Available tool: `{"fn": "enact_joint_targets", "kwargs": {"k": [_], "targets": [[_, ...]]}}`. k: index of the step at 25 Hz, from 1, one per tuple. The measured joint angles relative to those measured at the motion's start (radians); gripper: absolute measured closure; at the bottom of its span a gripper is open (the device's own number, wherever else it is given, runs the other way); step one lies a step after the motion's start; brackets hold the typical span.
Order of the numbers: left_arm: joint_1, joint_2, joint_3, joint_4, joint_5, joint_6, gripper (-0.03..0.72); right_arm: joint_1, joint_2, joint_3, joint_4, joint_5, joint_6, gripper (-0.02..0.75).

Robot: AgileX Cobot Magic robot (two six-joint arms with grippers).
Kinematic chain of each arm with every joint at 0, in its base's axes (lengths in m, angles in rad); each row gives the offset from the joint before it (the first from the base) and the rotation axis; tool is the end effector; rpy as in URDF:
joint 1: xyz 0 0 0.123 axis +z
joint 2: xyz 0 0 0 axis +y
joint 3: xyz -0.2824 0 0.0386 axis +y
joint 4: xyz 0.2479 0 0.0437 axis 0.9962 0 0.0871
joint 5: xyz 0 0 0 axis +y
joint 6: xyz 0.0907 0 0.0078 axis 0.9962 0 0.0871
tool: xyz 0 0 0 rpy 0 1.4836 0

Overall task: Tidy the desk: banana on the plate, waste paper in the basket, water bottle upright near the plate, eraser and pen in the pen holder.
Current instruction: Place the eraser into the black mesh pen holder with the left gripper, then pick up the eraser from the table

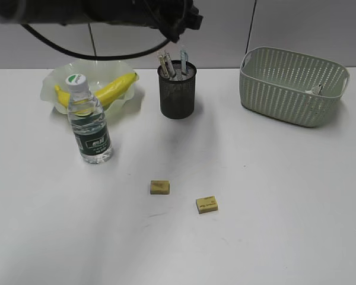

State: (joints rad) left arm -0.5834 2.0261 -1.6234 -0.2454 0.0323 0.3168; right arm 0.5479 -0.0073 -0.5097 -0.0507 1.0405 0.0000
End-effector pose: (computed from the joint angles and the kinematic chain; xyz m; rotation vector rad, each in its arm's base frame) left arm 0.4082 -0.2703 0.2716 0.6269 1.8289 -0.3509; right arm -0.0034 -0.0067 0.2816 -0.5438 1.9433 0.2894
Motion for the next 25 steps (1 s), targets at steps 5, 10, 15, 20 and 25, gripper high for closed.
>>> {"fn": "enact_joint_targets", "kwargs": {"k": [5,10,15,20,25], "targets": [[0.000,-0.130,0.000,0.000,0.247,0.000,0.286,0.000,0.000,0.000,0.000,0.000,0.000,0.311],[0.000,-0.275,0.000,0.008,0.477,0.000,0.286,0.000,0.000,0.000,0.000,0.000,0.000,0.311],[0.000,-0.397,0.000,0.067,0.756,0.000,0.288,0.000,0.000,0.000,0.000,0.000,0.000,0.311],[0.000,-0.478,0.000,0.106,1.028,-0.034,0.316,0.000,0.000,0.000,0.000,0.000,0.000,0.313],[0.000,-0.559,0.044,0.113,1.157,-0.058,0.321,0.000,0.000,0.000,0.000,0.000,0.000,0.313]]}}
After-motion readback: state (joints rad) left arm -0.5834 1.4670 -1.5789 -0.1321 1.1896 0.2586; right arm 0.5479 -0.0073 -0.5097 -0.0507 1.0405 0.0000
